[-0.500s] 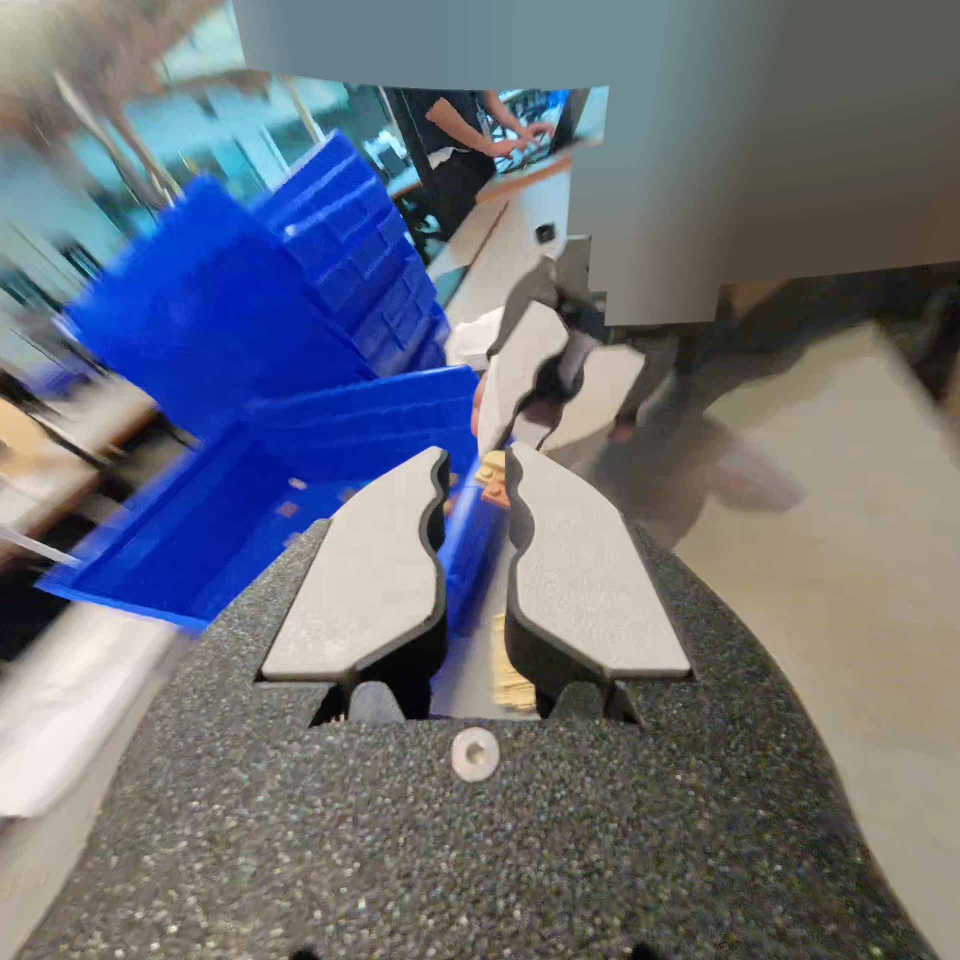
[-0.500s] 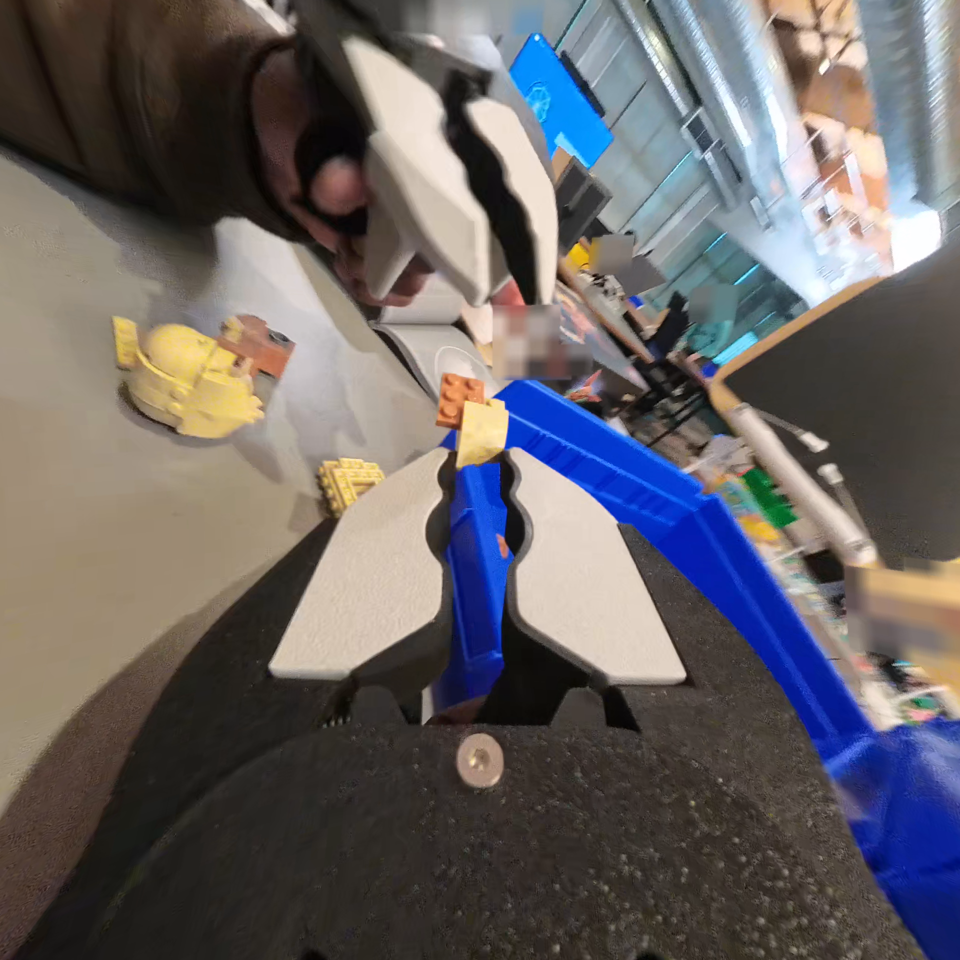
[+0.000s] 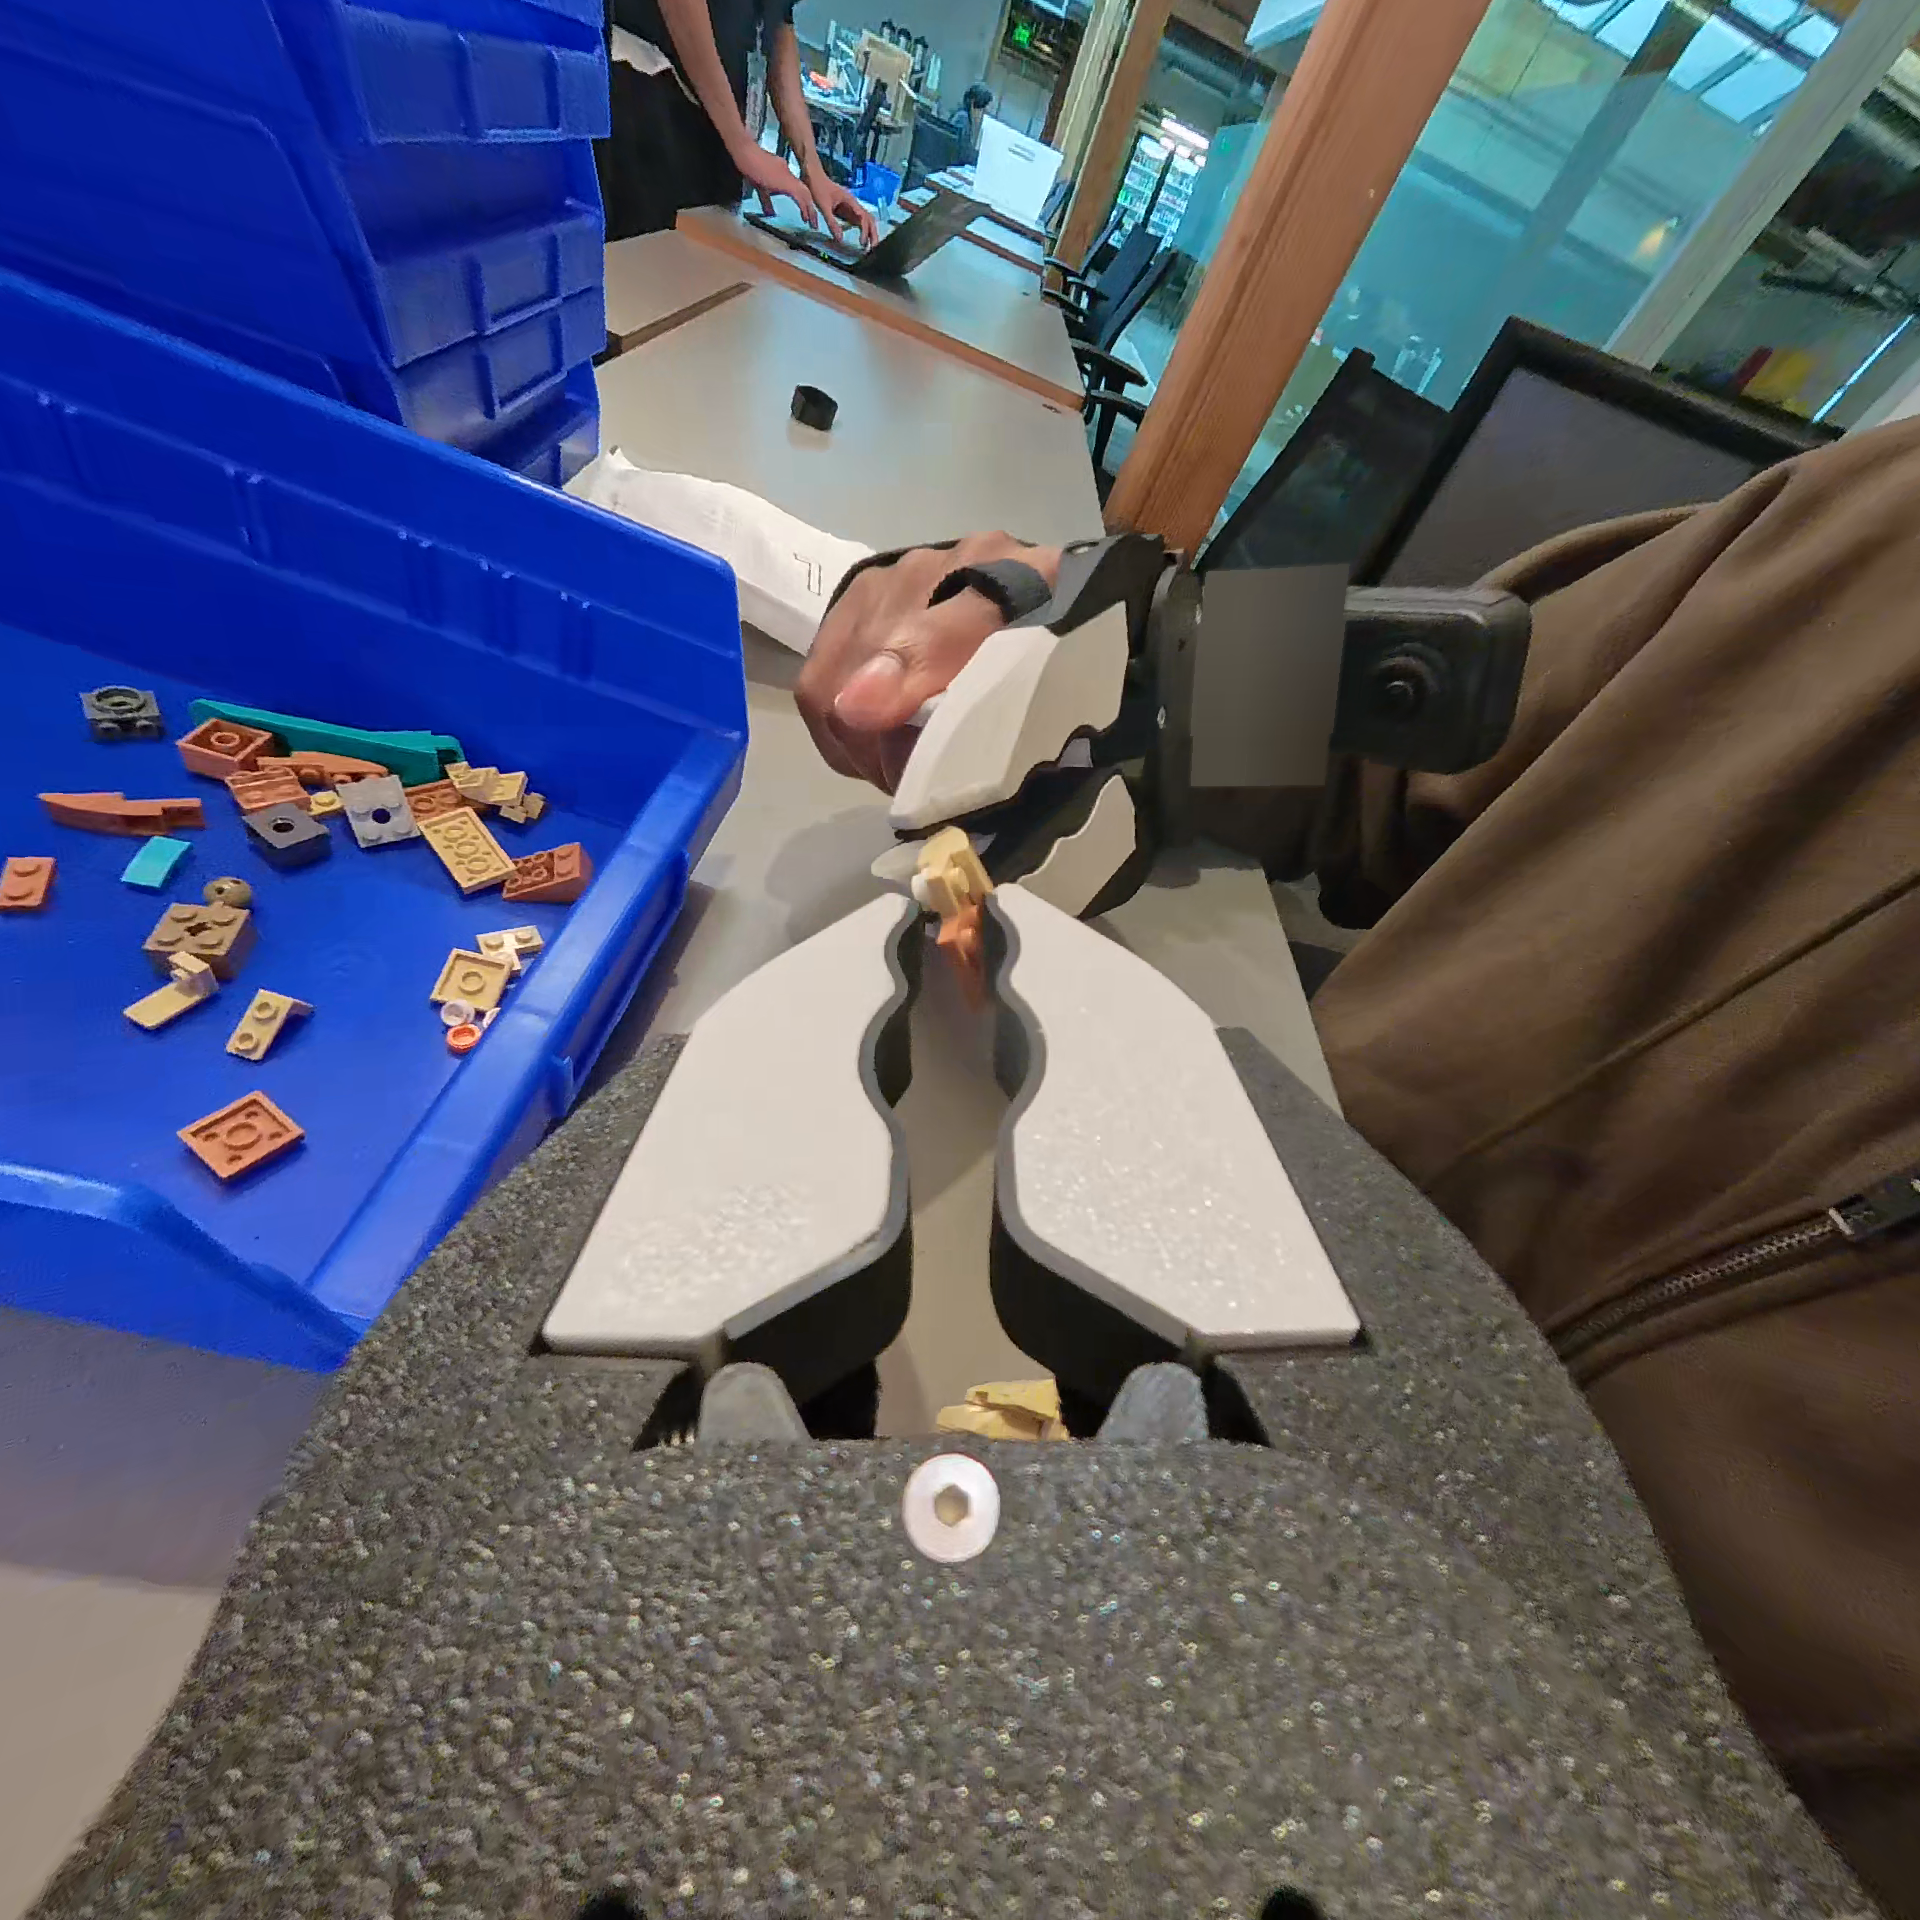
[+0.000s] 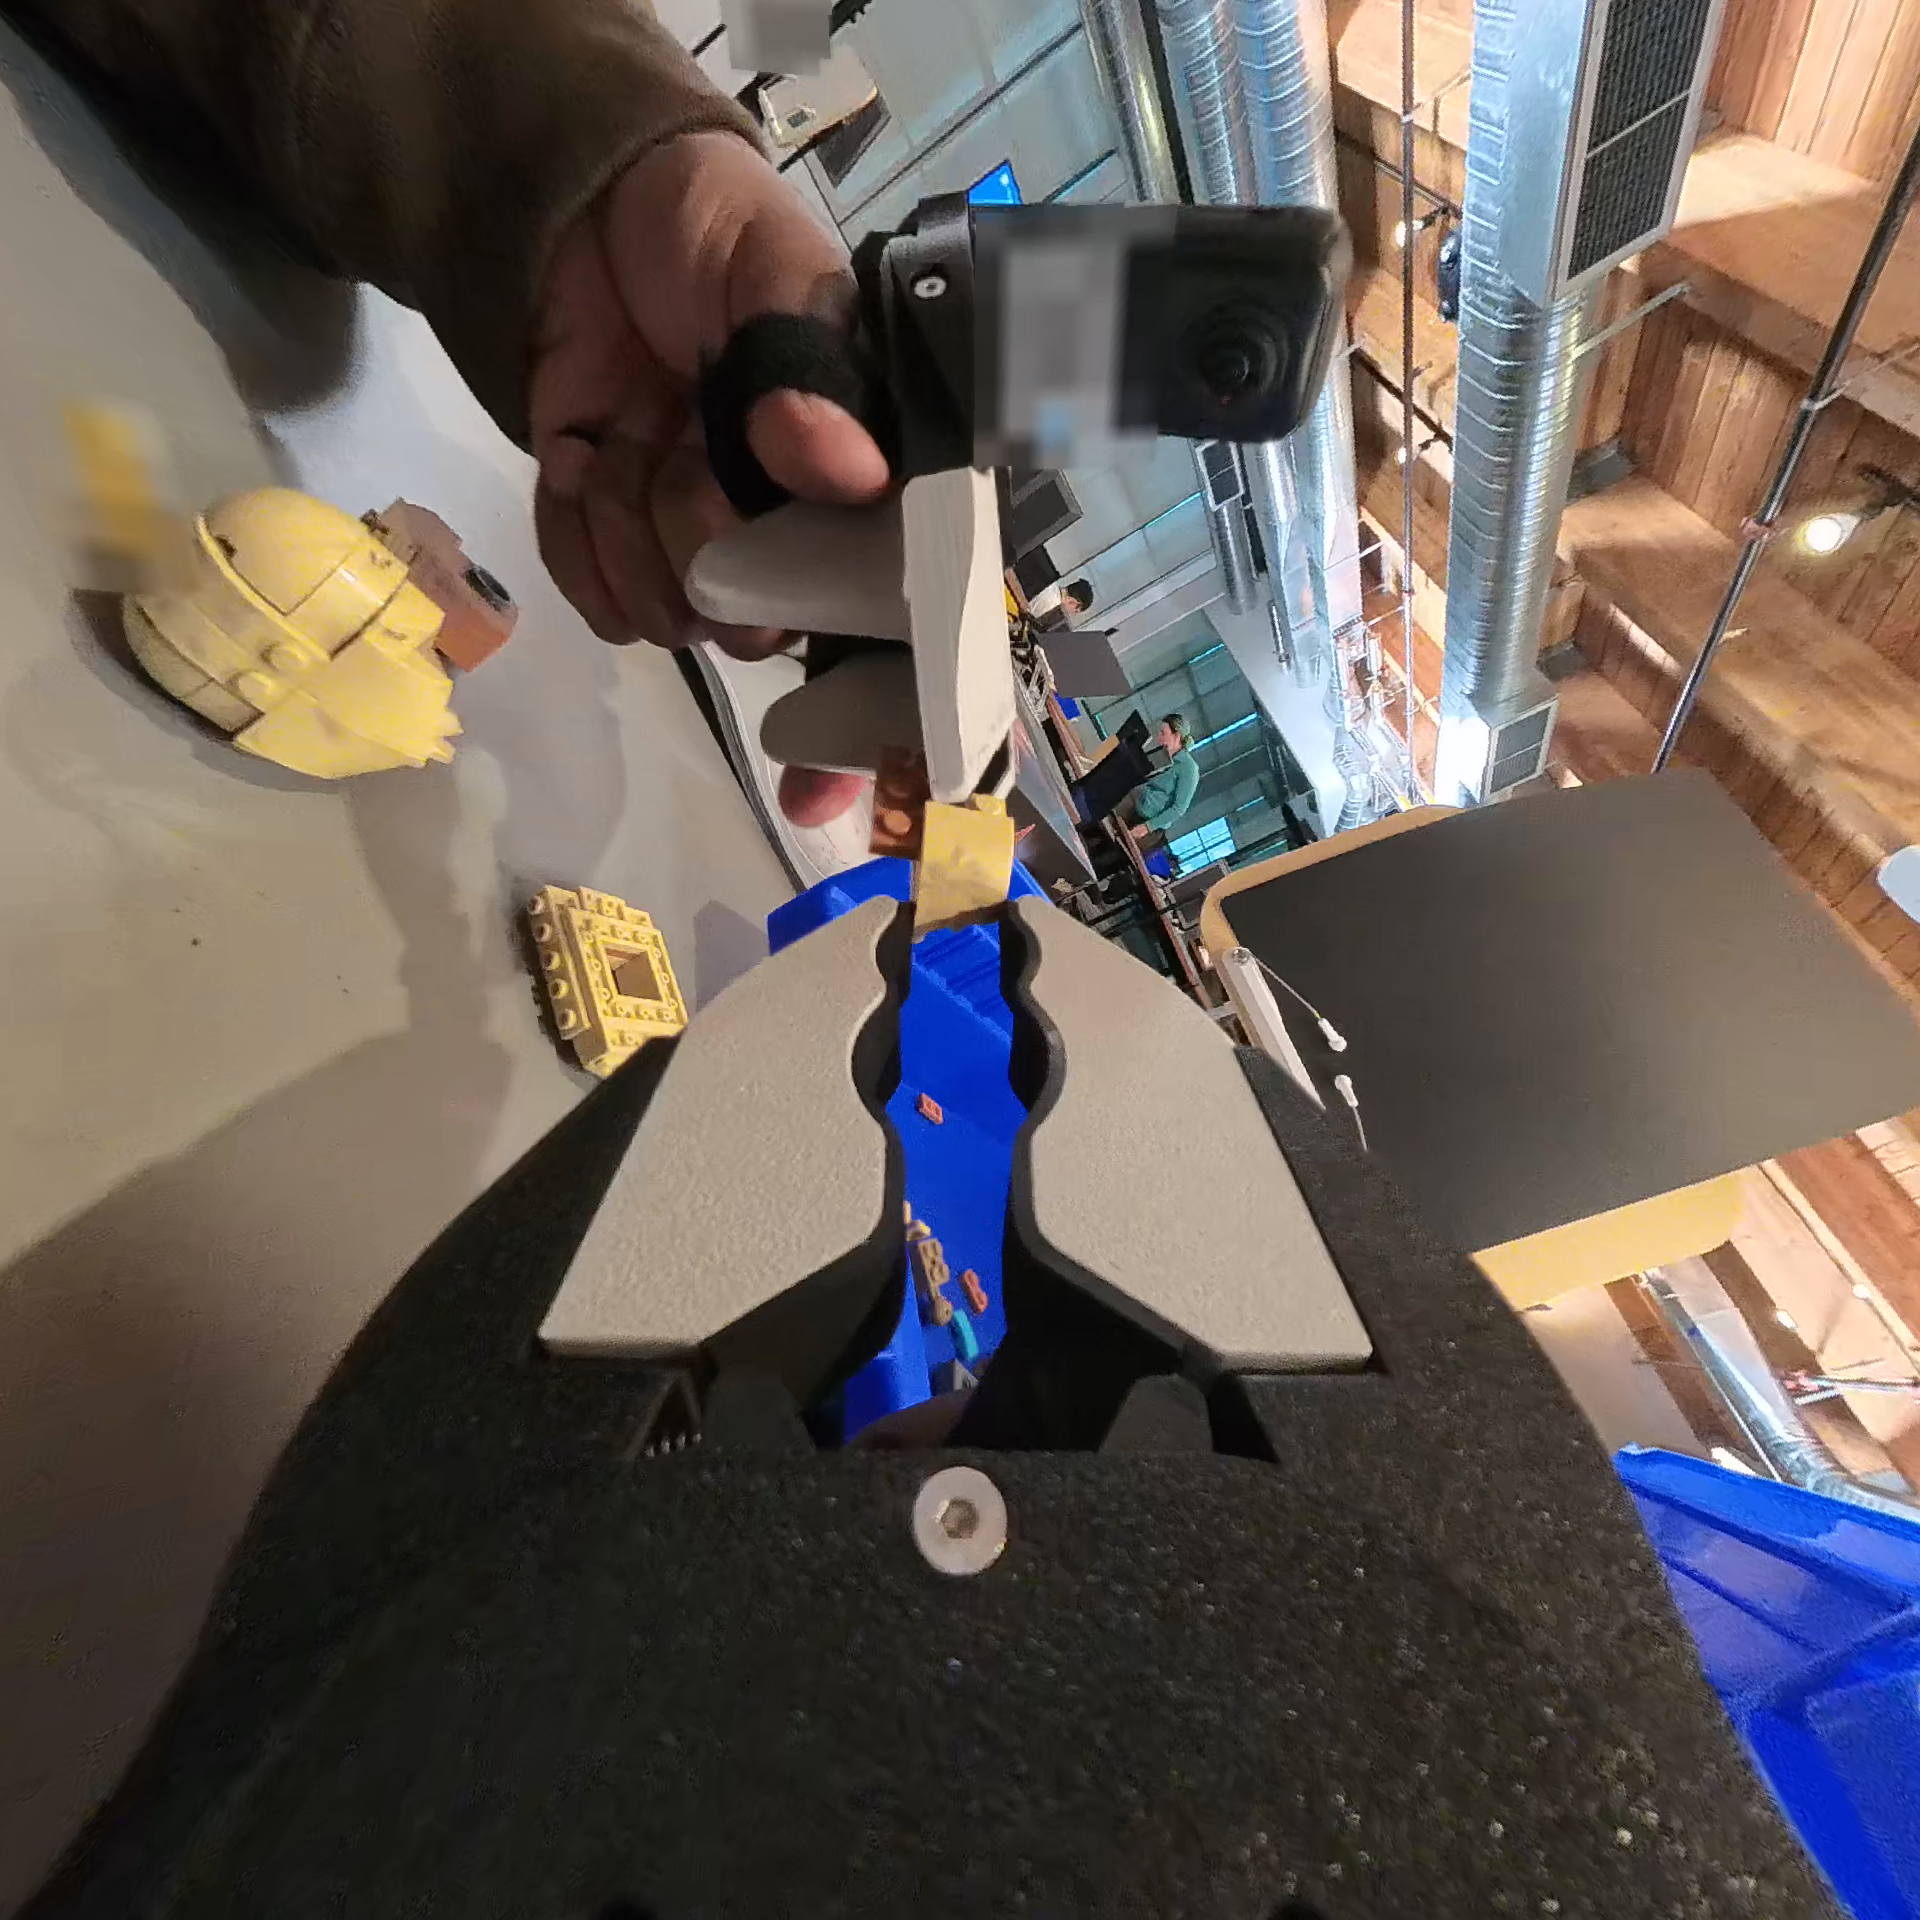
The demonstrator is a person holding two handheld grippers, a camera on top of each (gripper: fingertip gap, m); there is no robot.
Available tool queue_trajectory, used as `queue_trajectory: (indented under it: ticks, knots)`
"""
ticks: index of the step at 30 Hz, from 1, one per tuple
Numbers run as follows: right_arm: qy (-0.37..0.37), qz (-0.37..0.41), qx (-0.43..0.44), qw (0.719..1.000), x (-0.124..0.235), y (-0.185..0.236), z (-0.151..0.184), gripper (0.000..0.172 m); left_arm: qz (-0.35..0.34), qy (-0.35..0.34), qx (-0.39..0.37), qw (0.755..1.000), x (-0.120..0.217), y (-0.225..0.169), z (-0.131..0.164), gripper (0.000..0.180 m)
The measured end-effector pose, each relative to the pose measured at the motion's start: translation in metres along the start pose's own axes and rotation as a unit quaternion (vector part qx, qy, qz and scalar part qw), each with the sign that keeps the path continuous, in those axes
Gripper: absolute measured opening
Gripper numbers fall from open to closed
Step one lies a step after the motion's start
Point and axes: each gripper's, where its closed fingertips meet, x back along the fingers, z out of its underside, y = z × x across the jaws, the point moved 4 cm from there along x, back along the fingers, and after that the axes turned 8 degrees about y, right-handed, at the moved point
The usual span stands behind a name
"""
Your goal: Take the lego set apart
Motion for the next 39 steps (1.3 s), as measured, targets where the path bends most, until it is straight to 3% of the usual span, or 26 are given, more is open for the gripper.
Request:
queue_trajectory:
  ticks: [8,17,26,29,39]
  knots:
    - [0.049,0.038,0.101,0.993,-0.003,0.003,0.001,0.022,-0.058,0.027,-0.074,0.995,-0.002,-0.002,0.002,0.005]
    - [0.082,0.078,0.187,0.976,-0.005,0.003,0.002,0.017,-0.082,0.033,-0.072,0.993,-0.004,0.001,0.004,0.005]
    - [0.079,-0.034,0.084,0.993,-0.002,0.008,0.005,0.016,-0.181,0.118,-0.263,0.94,-0.01,-0.005,0.013,0.006]
    - [0.061,-0.08,0.021,0.995,0.0,0.01,0.003,0.016,-0.257,0.154,-0.335,0.894,-0.008,0.004,0.015,0.005]
    - [0.105,-0.072,0.007,0.992,-0.006,0.008,0.022,0.016,-0.235,0.152,-0.284,0.917,-0.003,0.011,0.018,0.005]
